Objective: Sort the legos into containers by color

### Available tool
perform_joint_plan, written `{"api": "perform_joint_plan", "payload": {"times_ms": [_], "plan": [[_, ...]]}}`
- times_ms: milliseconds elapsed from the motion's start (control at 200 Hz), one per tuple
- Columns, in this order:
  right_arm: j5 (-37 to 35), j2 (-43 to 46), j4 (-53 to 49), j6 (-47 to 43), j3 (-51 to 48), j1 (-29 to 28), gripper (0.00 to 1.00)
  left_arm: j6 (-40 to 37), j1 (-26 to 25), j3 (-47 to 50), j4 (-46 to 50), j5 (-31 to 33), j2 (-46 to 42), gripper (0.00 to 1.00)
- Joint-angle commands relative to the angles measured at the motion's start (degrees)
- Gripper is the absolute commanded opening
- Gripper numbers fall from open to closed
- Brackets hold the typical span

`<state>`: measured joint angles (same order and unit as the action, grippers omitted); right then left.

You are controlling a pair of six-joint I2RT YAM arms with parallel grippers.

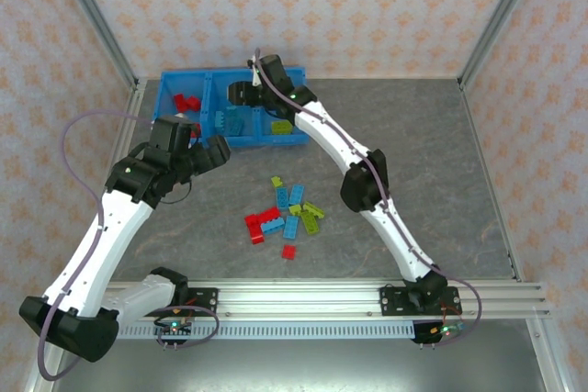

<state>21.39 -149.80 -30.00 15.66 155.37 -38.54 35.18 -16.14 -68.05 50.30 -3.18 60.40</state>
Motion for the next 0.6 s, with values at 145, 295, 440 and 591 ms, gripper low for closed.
{"api": "perform_joint_plan", "payload": {"times_ms": [145,295,440,591], "plan": [[7.9,23.3,-15.8,1.9,-13.6,4.2,0.70,5.9,-2.2,0.6,-1.5,-3.8,6.6,0.99],[3.8,43.0,-14.1,-1.5,-41.4,5.8,0.74,8.1,-6.4,0.6,-5.3,-4.3,13.7,0.99],[-2.9,58.4,-15.3,-3.8,-60.2,6.7,0.80,9.3,-11.4,-2.4,-6.8,-2.6,23.7,0.96],[-8.8,69.9,-17.6,-3.5,-73.4,6.8,0.86,11.5,-15.4,-8.2,-7.5,-1.2,35.6,0.95]]}}
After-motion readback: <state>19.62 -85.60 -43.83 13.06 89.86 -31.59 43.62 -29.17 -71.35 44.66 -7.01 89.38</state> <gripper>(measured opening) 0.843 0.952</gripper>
